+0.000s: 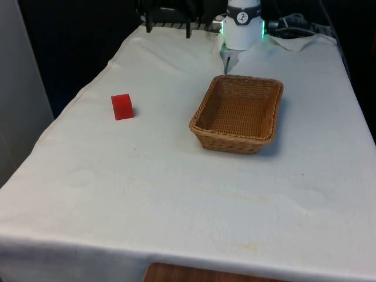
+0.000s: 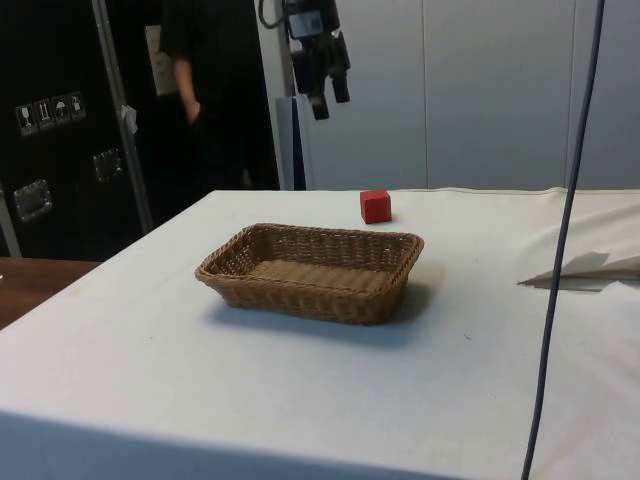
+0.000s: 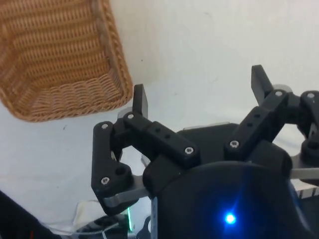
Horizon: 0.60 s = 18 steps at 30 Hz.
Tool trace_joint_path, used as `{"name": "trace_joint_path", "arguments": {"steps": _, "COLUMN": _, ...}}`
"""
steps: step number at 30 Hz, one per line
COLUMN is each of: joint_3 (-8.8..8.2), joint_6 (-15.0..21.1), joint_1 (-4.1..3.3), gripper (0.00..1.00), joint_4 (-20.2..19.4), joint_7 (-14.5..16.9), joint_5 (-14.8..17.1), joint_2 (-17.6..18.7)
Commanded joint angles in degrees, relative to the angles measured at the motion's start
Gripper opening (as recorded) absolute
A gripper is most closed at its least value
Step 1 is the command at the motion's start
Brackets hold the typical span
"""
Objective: Pick up the cube and place it into the basket.
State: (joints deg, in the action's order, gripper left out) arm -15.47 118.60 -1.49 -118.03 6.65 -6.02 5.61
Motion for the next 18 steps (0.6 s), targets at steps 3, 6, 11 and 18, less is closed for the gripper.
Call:
{"name": "trace_joint_path", "arguments": {"steps": 3, "joint_3": -0.74, "joint_6": 1.1, "joint_1": 0.06, "gripper": 1.0, "joint_4": -0.6, "joint_7": 0.6, "joint_5": 0.0, "joint_2": 0.2}}
{"name": "trace_joint_path", "arguments": {"steps": 6, "joint_3": -1.95, "joint_6": 4.9, "joint_1": 0.4, "gripper": 1.0, "joint_4": -1.8, "joint_7": 2.1, "joint_5": 0.4, "joint_2": 1.1}}
{"name": "trace_joint_path", "arguments": {"steps": 11, "joint_3": -3.44, "joint_6": 8.0, "joint_1": 0.74, "gripper": 1.0, "joint_4": -3.2, "joint_7": 3.5, "joint_5": 0.5, "joint_2": 1.8}}
{"name": "trace_joint_path", "arguments": {"steps": 18, "joint_3": -5.73, "joint_6": 11.1, "joint_1": 1.15, "gripper": 1.0, "joint_4": -4.8, "joint_7": 5.9, "joint_5": 0.7, "joint_2": 2.6}}
